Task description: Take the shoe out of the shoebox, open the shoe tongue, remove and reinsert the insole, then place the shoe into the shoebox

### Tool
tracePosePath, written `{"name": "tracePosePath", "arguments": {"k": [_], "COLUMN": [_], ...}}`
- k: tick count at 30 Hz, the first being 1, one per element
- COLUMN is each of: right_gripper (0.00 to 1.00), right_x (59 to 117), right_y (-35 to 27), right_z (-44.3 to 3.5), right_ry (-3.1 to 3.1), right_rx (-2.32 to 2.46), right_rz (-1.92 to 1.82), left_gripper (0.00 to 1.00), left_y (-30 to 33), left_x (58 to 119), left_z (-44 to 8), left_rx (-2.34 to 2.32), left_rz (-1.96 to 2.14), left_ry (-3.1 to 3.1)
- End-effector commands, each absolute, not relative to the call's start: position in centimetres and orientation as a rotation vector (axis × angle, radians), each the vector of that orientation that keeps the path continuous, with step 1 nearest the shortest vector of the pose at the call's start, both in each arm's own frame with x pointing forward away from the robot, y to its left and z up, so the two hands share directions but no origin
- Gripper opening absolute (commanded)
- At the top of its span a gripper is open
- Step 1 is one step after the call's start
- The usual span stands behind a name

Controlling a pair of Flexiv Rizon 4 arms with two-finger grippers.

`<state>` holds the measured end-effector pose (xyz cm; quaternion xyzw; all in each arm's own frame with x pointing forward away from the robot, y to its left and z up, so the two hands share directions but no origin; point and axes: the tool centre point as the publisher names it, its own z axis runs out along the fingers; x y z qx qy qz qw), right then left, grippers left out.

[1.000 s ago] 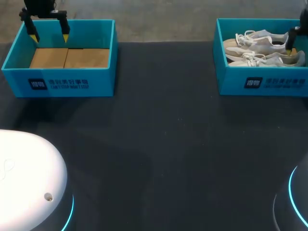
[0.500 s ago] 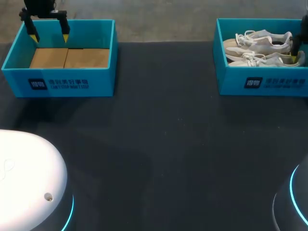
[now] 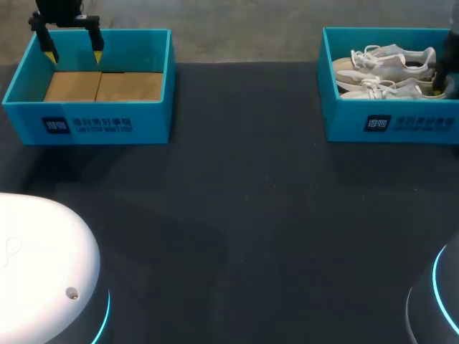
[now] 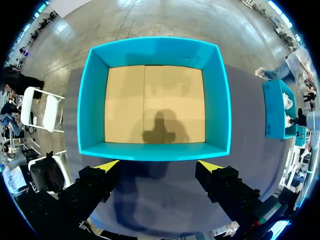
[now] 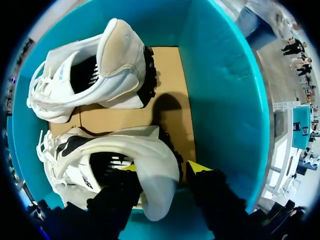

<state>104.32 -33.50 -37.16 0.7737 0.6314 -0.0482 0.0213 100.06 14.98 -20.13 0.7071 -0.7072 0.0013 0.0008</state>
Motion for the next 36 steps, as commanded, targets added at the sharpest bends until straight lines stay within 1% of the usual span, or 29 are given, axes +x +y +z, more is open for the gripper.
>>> {"name": "tracePosePath", "arguments": {"k": [1,4,6,20,24,36], "right_gripper": [0.39,0.19,0.00,0.00,0.00,0.00], "right_x": [105.2,105.2,105.2,104.6,104.3,103.3], "right_y": [-33.4,-33.6,-33.6,-34.0,-33.9,-33.5], "right_z": [-37.9,-38.1,-38.2,-37.6,-36.4,-30.1], "right_ry": [1.954,1.949,1.946,1.918,1.927,1.952], "right_rx": [2.400,2.402,2.401,2.389,2.374,2.347], "right_rz": [-0.195,-0.212,-0.223,-0.231,-0.226,-0.202], "left_gripper": [1.00,1.00,1.00,1.00,1.00,1.00], "left_y": [15.0,15.0,15.0,15.0,15.0,15.0], "left_x": [100.0,100.0,100.0,100.0,100.0,100.0], "left_z": [-20.1,-20.1,-20.1,-20.1,-20.1,-20.1], "left_rx": [2.220,2.220,2.220,2.220,2.220,2.220], "left_rz": [0.002,0.002,0.002,0.002,0.002,0.002], "left_ry": [-2.221,-2.221,-2.221,-2.221,-2.221,-2.221]}}
